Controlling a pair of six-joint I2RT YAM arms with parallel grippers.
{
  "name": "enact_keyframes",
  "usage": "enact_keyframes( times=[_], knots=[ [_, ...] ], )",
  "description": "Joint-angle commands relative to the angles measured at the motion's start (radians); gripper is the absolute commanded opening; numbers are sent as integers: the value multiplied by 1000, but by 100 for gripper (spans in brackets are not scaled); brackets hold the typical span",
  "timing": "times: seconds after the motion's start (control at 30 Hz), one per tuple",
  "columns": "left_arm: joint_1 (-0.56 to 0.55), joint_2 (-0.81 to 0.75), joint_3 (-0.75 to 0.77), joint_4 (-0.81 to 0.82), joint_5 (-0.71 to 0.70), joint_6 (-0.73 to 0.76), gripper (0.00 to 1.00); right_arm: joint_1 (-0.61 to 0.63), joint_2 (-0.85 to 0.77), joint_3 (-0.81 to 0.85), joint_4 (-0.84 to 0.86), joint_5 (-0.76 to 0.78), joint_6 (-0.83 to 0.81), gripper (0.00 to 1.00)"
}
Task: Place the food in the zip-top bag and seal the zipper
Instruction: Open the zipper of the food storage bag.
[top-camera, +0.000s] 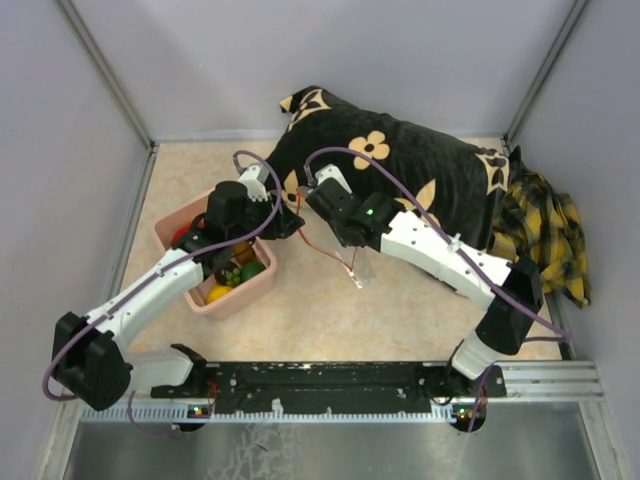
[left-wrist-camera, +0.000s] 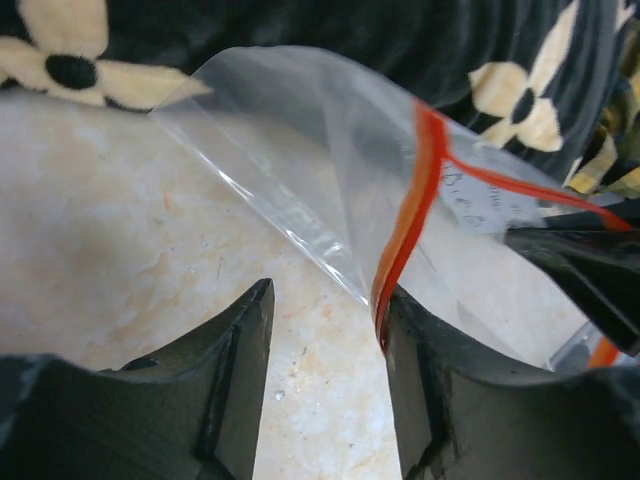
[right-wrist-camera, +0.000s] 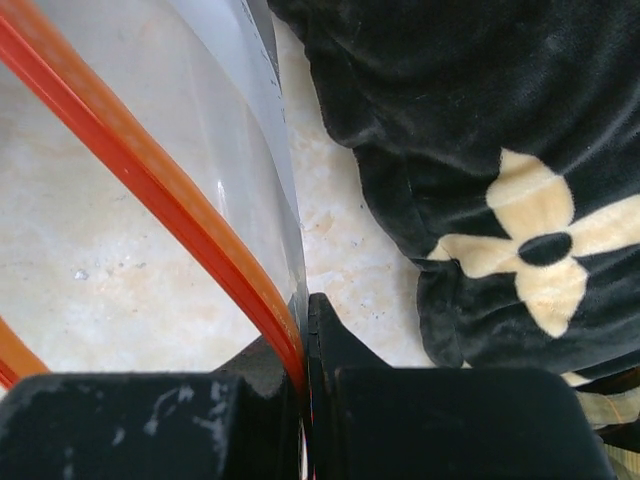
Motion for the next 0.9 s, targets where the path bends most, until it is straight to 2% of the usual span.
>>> enact_keyframes(
  times=[0.0, 0.17, 0.3, 0.43, 0.67, 0.87],
  knots=[
    [4, -37, 67, 20, 69, 10, 57, 1, 7, 62, -4, 25, -9, 0],
    [9, -75, 78, -14, 52, 34, 74, 2, 19, 71, -17, 69, -9, 0],
    [30, -113, 84, -79, 2, 73, 80, 3, 34, 77, -27, 78, -11, 0],
    [52, -156, 90, -180, -127, 130, 86, 2, 41, 74, -17, 74, -22, 0],
    [131, -171, 111, -386, -392, 207, 91, 2, 40, 48, 16, 60, -46, 0],
    [214, -74, 177, -512, -541, 288, 93, 2, 49, 41, 26, 25, -56, 0]
  ],
)
